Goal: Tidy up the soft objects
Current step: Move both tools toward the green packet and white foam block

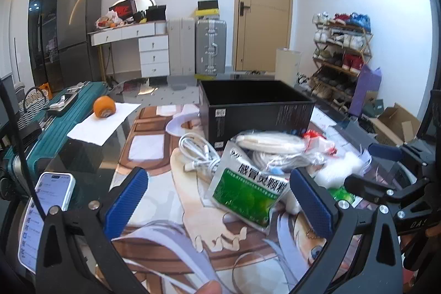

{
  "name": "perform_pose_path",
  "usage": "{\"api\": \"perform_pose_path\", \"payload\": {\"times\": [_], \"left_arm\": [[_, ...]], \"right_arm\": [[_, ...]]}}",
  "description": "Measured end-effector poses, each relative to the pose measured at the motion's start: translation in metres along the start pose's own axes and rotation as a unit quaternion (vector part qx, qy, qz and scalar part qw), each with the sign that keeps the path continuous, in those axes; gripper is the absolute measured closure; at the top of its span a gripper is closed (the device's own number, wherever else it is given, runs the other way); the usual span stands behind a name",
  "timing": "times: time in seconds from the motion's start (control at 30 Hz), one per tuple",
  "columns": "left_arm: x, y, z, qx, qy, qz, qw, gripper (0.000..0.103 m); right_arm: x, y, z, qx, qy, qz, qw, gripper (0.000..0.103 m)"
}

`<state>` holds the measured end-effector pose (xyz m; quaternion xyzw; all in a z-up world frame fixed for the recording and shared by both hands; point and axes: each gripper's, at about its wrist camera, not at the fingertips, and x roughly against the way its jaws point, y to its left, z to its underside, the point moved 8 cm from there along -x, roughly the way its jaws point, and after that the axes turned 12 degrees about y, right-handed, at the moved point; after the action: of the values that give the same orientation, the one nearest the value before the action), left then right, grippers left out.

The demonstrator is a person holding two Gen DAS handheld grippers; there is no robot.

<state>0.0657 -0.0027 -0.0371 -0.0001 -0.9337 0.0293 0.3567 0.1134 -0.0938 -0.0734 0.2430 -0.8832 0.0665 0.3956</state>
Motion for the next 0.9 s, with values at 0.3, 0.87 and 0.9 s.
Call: {"api": "perform_pose_path", "payload": {"times": [0.3,0.87,0.9], "left_arm": [[-0.0028,0.001,0.0012,-0.001,0.004,-0.008,1.0,0.0],[-0.0007,0.0043,0.0,-0.003,0.007,-0.007,0.9999,0.0],[-0.0009,0.0044,-0.0003,-0.004,0.008,-0.007,0.9999,0.0]], "right_arm": [[-0.0005,-0.0043,0.0002,-0.007,0.005,0.003,1.0,0.0],[-0.0008,-0.0056,0.0,-0.007,0.012,0.011,1.0,0.0],[-0.0015,-0.0056,-0.0004,-0.008,0.012,0.012,1.0,0.0]]}}
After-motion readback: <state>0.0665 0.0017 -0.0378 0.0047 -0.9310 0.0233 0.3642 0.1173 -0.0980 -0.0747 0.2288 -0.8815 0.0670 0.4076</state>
